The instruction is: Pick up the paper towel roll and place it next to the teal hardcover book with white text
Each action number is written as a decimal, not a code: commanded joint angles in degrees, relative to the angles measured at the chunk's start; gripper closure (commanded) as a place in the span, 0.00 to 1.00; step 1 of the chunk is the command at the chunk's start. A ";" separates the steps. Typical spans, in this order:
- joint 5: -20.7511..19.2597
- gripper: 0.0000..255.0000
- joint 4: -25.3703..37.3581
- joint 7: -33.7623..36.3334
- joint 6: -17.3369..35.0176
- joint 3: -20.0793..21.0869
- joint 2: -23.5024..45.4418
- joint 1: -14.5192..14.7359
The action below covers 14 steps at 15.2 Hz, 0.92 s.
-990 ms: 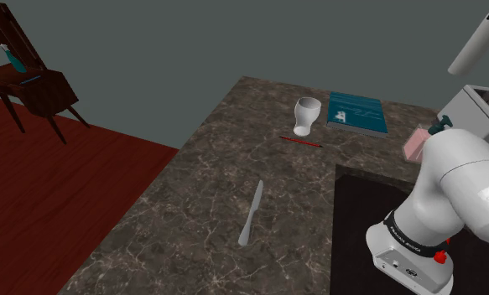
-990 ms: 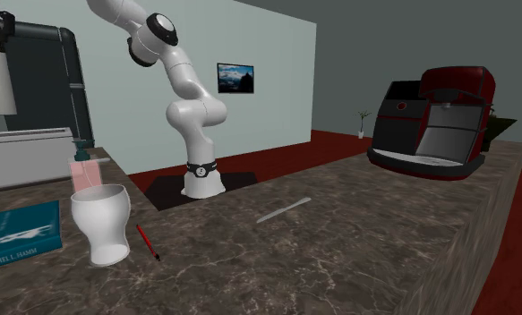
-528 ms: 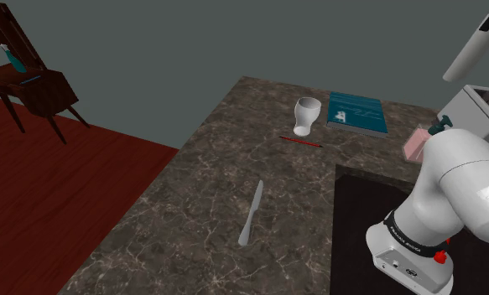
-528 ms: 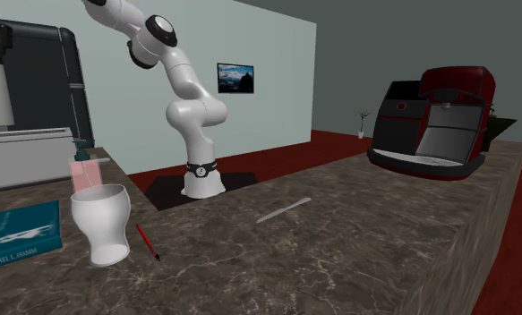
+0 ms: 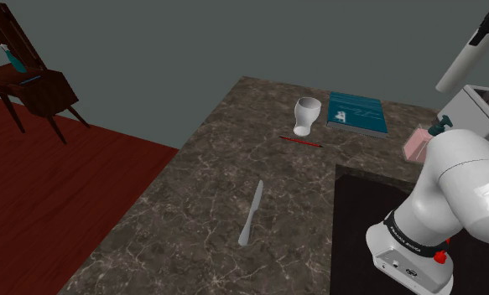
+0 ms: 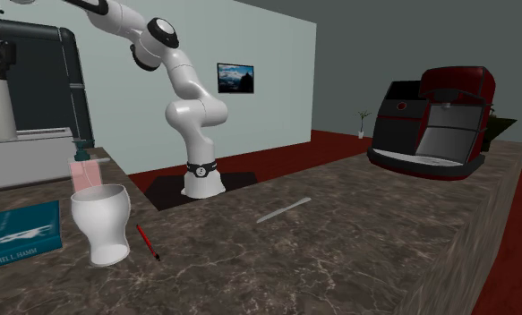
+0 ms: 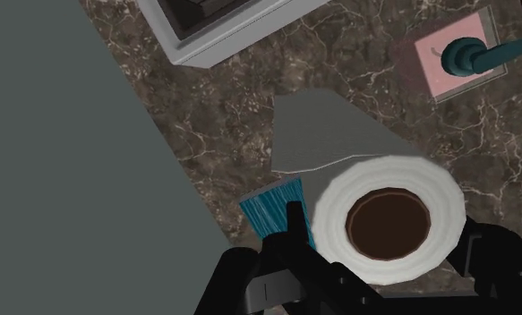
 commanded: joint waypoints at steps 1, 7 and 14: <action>-0.42 1.00 -2.00 0.39 1.46 0.14 -0.56 -0.83; -1.71 1.00 -7.33 1.52 5.40 0.15 -2.07 -2.79; -3.42 1.00 -12.73 2.74 9.81 -0.79 -3.65 -4.19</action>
